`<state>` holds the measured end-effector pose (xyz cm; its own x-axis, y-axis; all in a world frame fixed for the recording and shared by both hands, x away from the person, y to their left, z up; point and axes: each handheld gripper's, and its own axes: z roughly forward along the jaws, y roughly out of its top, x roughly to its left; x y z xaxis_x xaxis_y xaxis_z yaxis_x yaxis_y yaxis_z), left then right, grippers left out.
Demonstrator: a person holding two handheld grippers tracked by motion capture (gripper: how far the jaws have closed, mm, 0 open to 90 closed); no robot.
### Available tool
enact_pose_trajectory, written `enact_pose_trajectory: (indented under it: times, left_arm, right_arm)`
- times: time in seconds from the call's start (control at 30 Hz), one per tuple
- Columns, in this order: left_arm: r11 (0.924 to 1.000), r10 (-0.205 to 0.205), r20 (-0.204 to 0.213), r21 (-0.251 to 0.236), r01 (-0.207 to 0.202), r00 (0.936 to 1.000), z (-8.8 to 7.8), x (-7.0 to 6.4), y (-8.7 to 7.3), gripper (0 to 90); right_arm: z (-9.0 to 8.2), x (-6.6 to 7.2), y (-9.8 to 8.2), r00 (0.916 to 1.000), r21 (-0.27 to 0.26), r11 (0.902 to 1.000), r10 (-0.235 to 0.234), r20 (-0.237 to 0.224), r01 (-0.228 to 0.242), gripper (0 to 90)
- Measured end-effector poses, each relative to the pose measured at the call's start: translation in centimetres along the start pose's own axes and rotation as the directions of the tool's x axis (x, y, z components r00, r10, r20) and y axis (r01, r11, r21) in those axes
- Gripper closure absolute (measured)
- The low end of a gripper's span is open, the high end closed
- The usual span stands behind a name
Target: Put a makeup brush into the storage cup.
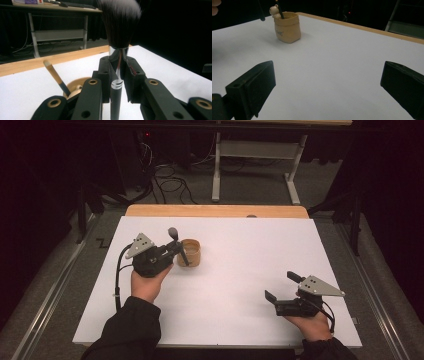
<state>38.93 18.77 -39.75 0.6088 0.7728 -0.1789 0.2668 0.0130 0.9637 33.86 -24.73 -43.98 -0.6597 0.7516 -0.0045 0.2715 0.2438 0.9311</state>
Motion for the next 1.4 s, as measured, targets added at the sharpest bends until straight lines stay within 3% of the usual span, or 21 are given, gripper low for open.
enact_pose_trajectory:
  times: [0.53,1.0,1.4]
  left_arm:
    - [1.0000,-0.001,-0.022,0.002,0.001,0.9997,1.6,0.9,2.3,76.9]
    - [0.9998,-0.012,-0.051,0.015,0.013,0.9986,3.2,1.9,2.3,76.9]
    - [0.9998,0.001,-0.067,0.021,0.001,0.9977,4.1,2.0,2.8,76.9]
  right_arm:
    - [0.0,-0.1,0.0,1.0000,0.000,1.0000,0.007,0.001,-0.007,0.3]
    - [0.1,0.0,-0.1,1.0000,0.006,1.0000,0.006,-0.003,-0.006,0.3]
    - [0.2,-0.1,-0.2,0.9999,0.011,0.9999,0.010,-0.002,-0.010,1.1]
